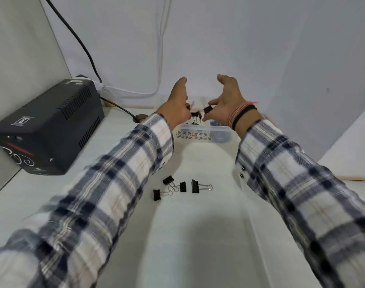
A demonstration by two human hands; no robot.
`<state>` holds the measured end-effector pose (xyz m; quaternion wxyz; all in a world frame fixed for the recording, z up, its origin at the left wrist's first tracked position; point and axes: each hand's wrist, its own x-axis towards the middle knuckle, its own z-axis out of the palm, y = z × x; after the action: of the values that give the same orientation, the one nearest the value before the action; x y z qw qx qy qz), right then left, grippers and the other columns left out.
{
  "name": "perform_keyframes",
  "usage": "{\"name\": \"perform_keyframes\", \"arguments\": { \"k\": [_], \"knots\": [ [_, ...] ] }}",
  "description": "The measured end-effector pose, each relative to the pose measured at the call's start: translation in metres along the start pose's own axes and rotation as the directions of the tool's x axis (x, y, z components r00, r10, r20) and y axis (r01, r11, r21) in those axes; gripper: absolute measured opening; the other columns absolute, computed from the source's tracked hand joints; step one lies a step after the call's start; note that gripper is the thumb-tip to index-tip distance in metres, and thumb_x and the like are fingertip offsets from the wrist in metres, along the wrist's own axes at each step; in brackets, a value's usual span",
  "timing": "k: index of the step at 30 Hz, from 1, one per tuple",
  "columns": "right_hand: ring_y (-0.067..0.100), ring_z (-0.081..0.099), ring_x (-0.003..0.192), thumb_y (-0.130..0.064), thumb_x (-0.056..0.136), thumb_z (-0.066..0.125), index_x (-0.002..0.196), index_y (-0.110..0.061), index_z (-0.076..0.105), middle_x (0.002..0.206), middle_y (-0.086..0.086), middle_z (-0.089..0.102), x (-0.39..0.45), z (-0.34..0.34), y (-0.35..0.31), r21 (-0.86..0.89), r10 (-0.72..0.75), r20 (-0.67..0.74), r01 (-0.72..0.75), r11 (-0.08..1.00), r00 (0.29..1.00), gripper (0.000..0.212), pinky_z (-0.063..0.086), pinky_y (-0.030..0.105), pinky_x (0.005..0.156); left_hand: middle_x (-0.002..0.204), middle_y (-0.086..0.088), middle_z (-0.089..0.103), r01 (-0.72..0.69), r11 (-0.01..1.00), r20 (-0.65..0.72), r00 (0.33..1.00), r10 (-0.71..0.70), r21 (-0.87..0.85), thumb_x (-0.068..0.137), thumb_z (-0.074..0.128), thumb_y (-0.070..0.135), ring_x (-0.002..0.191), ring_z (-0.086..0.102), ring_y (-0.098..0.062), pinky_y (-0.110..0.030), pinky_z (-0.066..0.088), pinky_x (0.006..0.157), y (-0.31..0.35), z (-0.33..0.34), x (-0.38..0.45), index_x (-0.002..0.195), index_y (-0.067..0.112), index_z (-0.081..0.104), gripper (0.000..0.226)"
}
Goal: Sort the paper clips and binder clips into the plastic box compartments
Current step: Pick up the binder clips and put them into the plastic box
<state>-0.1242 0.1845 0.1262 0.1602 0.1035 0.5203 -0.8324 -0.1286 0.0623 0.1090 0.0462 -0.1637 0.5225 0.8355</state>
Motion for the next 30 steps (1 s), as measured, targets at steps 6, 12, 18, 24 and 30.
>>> {"name": "perform_keyframes", "arguments": {
  "k": [6,12,18,24,30],
  "knots": [
    [0.049,0.02,0.149,-0.04,0.092,0.057,0.151,0.005,0.028,0.158,0.034,0.024,0.003,-0.032,0.005,0.082,0.029,0.166,-0.044,0.996,0.986,0.08,0.027,0.061,0.118,0.162,-0.017,0.028,-0.022,1.0,0.118,0.993,0.021,0.014,0.099,0.05,0.054,0.154,0.02,-0.034,-0.05,0.02,0.124,-0.006,-0.022,-0.004,0.153,0.005,0.037,0.074],
    [0.023,0.068,0.076,-0.014,0.095,0.061,0.109,0.001,0.066,0.099,0.016,0.069,-0.038,-0.064,0.033,-0.465,-0.084,0.245,0.193,0.864,0.966,0.021,0.061,0.034,0.069,0.1,-0.012,0.07,-0.271,0.871,0.145,0.962,0.231,0.41,0.095,0.063,0.018,0.077,0.065,-0.023,-0.029,0.053,0.061,-0.02,-0.062,-0.042,0.109,0.001,0.069,0.023],
    [0.006,0.062,0.092,-0.059,0.071,0.082,0.124,-0.033,0.062,0.113,-0.009,0.061,-0.07,-0.081,0.084,-0.918,0.226,0.377,0.395,-0.038,0.898,0.063,0.051,0.024,0.081,0.118,0.01,0.058,-0.287,0.047,0.289,0.919,-0.269,0.957,0.076,0.084,0.051,0.099,0.062,-0.013,-0.029,0.053,0.082,-0.041,-0.104,-0.088,0.127,0.035,0.062,0.058],
    [0.003,0.052,0.079,-0.047,0.08,0.081,0.122,-0.027,0.068,0.104,-0.001,0.059,-0.068,-0.078,0.118,-0.812,0.093,0.563,0.57,-0.128,0.822,0.049,0.043,0.023,0.075,0.117,0.008,0.048,-0.353,-0.168,0.304,0.917,-0.259,0.921,0.072,0.087,0.051,0.101,0.061,-0.016,-0.036,0.054,0.089,-0.067,-0.117,-0.103,0.129,0.041,0.055,0.066],
    [0.009,0.058,0.078,-0.034,0.086,0.076,0.108,-0.019,0.073,0.093,-0.002,0.068,-0.07,-0.08,0.125,-0.797,-0.029,0.604,0.603,-0.03,0.797,0.027,0.053,0.032,0.078,0.09,0.0,0.068,-0.313,0.212,0.344,0.93,-0.13,0.926,0.083,0.083,0.019,0.062,0.074,-0.016,-0.03,0.061,0.069,-0.075,-0.135,-0.115,0.101,0.021,0.072,0.021]
  ]
}}
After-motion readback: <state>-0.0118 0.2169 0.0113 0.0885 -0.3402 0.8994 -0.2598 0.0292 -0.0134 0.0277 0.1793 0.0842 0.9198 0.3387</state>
